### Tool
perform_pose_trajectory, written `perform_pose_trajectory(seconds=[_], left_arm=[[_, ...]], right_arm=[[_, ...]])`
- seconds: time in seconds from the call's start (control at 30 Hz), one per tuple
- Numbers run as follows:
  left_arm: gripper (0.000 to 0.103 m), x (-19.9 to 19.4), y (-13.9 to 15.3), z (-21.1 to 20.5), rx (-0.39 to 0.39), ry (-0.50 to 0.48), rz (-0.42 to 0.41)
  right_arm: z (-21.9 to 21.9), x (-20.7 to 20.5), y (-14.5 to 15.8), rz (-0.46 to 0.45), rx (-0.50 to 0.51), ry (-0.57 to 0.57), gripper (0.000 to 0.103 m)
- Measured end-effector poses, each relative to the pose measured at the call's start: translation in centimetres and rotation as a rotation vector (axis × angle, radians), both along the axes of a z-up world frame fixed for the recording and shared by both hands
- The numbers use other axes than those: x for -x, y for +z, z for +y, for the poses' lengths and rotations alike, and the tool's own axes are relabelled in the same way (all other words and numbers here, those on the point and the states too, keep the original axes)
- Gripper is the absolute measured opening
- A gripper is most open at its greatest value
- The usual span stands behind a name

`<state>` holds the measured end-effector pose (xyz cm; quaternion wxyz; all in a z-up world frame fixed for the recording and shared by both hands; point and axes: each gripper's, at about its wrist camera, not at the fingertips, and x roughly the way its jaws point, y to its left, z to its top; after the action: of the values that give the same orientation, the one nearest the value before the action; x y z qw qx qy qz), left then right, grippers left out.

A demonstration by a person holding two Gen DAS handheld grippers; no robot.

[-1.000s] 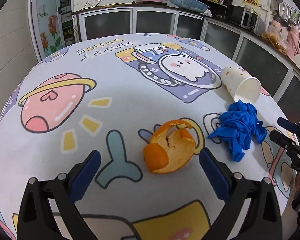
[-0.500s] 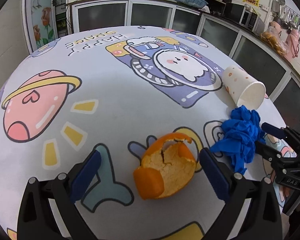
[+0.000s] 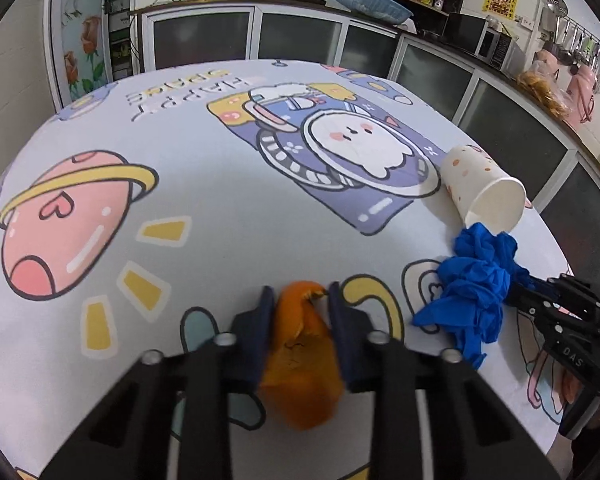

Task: Collect trash
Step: 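Grasp the orange peel with the left tool while the right tool grasps the blue glove, then carry the orange peel and blue glove over the bin and release both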

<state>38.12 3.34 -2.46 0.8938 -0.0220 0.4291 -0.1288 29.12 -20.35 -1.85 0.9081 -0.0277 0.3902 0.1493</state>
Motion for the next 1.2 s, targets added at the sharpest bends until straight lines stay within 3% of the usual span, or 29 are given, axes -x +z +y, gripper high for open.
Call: perform_pose_trajectory(seconds=[0.83, 1.2], left_arm=[[0.021, 7.7, 7.1, 3.3, 0.109, 0.015, -0.142], [0.021, 12.8, 9.2, -1.3, 0.154, -0.121, -0.175]], right_arm=[[-3.4, 6.3, 6.1, -0.141, -0.081, -0.067, 0.013], [-6.5, 12.9, 7.1, -0.161, -0.097, -0.128, 0.013]])
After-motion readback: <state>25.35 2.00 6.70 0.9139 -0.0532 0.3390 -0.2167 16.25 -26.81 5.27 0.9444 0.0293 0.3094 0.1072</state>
